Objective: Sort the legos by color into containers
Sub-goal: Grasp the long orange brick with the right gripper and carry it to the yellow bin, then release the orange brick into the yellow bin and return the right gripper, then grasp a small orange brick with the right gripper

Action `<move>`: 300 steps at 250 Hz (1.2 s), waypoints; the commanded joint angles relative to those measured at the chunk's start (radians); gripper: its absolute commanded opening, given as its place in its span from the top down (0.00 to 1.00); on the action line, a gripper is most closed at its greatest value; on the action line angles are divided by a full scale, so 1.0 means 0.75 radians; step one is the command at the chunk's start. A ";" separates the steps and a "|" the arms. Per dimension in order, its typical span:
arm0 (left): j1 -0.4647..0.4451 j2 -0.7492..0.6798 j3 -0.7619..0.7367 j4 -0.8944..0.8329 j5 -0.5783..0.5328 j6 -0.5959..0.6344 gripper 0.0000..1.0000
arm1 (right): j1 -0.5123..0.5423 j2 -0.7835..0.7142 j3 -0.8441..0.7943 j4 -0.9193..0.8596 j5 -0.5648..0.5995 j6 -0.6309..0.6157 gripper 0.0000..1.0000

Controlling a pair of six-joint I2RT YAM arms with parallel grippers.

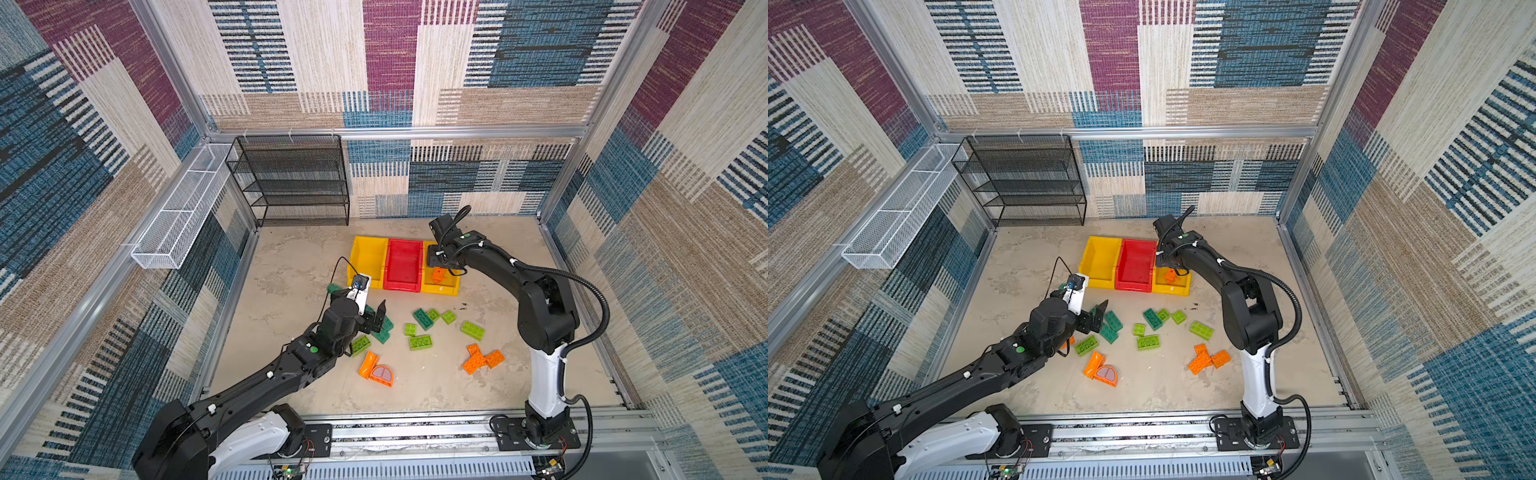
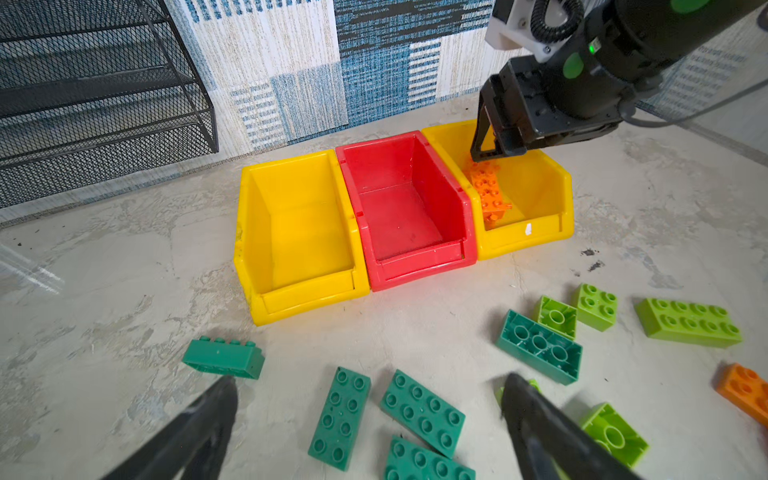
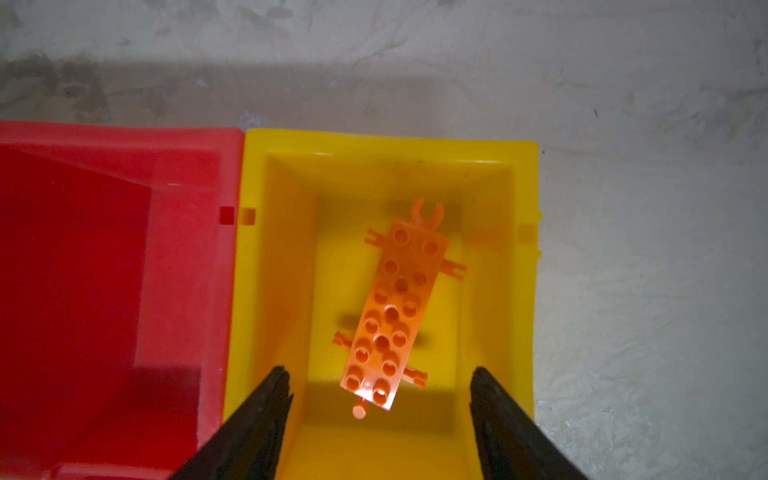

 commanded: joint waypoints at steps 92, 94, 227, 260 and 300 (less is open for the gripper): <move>-0.047 0.278 0.094 0.145 0.193 -0.074 0.01 | 0.001 -0.746 -0.839 -0.156 -0.064 0.338 0.28; -0.050 0.283 0.095 0.150 0.197 -0.074 0.01 | 0.001 -0.763 -0.859 -0.161 -0.064 0.350 0.28; -0.148 0.546 0.281 0.197 0.343 -0.072 0.01 | 0.001 -1.220 -1.473 -0.198 -0.193 0.935 0.20; -0.148 0.528 0.267 0.193 0.327 -0.052 0.01 | 0.001 -1.236 -1.516 -0.153 -0.185 0.943 0.23; -0.149 0.511 0.253 0.181 0.321 -0.054 0.01 | -0.003 -1.159 -1.529 -0.085 -0.201 0.926 0.38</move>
